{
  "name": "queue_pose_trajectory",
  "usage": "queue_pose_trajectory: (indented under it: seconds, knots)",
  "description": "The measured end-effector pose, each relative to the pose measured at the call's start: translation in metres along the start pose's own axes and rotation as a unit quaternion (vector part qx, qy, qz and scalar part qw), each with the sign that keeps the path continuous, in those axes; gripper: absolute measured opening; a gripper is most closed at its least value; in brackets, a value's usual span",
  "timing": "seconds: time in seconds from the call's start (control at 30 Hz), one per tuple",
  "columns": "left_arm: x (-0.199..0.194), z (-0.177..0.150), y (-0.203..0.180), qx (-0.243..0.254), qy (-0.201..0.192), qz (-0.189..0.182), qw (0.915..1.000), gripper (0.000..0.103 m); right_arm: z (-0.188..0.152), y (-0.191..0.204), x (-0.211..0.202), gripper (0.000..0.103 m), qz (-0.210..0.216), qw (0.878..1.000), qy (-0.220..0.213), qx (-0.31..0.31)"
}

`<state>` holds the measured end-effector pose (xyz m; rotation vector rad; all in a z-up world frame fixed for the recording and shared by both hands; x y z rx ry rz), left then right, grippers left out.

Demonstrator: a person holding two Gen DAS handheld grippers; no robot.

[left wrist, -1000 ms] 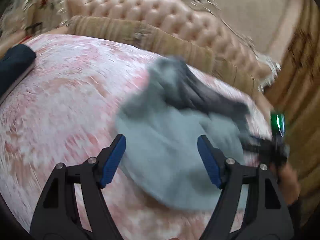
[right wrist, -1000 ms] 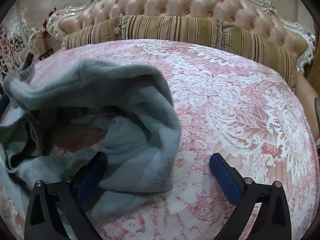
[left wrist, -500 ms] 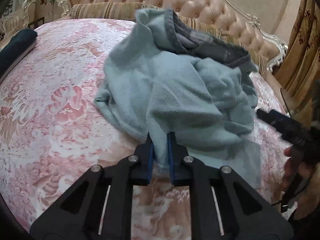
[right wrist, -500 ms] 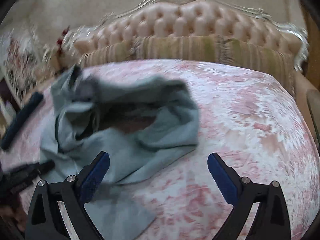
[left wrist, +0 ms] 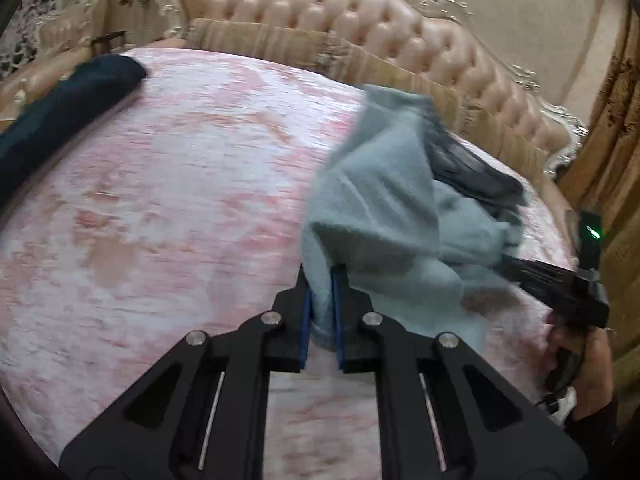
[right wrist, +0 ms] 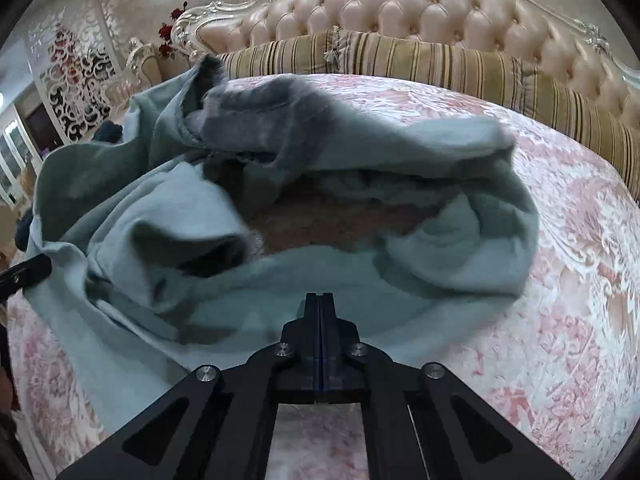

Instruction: Fold clothes

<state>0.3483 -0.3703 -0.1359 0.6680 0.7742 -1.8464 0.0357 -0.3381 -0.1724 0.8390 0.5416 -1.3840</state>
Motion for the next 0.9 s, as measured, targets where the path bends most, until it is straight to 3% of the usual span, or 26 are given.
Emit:
queue_pose_trajectory:
  seconds: [0.23,0.4,0.5,0.53,0.6,0.63,0.67,0.9]
  knots:
    - [0.002,0.043,0.087,-0.013,-0.008,0.072,0.9973,0.009,-0.013,-0.037,-0.046,0.0,-0.039,0.999,-0.014,0.022]
    - [0.037,0.093,0.134,-0.013,0.0,0.122,0.9924,0.009,-0.017,-0.028,-0.055,0.001,-0.017,0.999,-0.009,0.031]
    - [0.07,0.107,0.14,-0.001,0.027,0.145,0.9891,0.017,-0.016,-0.007,-0.042,0.006,-0.005,1.0,0.006,0.012]
    - [0.071,0.107,0.141,-0.001,0.03,0.153,0.9878,0.023,-0.015,0.0,-0.037,0.013,0.003,1.0,0.008,0.008]
    - [0.069,0.101,0.13,0.016,0.026,0.15,0.9882,0.043,-0.017,0.018,-0.028,0.042,0.009,1.0,0.012,-0.011]
    - [0.066,0.095,0.118,0.032,0.021,0.14,0.9894,0.058,-0.015,0.023,-0.026,0.061,0.002,1.0,0.006,-0.022]
    - [0.063,0.089,0.106,0.048,0.015,0.131,0.9901,0.065,-0.012,0.026,-0.027,0.065,-0.01,0.999,-0.002,-0.032]
    - [0.042,0.045,0.024,0.16,-0.022,0.061,0.985,0.065,0.021,0.019,-0.019,0.066,-0.117,0.989,-0.022,-0.083]
Point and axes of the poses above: each gripper's, at about its wrist camera, not at the fingertips, and x roughly the way its jaws point, y to its left, z to its top, the point moved 5 cm from there along x, roughly the way its jaws point, and after that the axes turned 5 degrees about z, right-handed, at the moved point
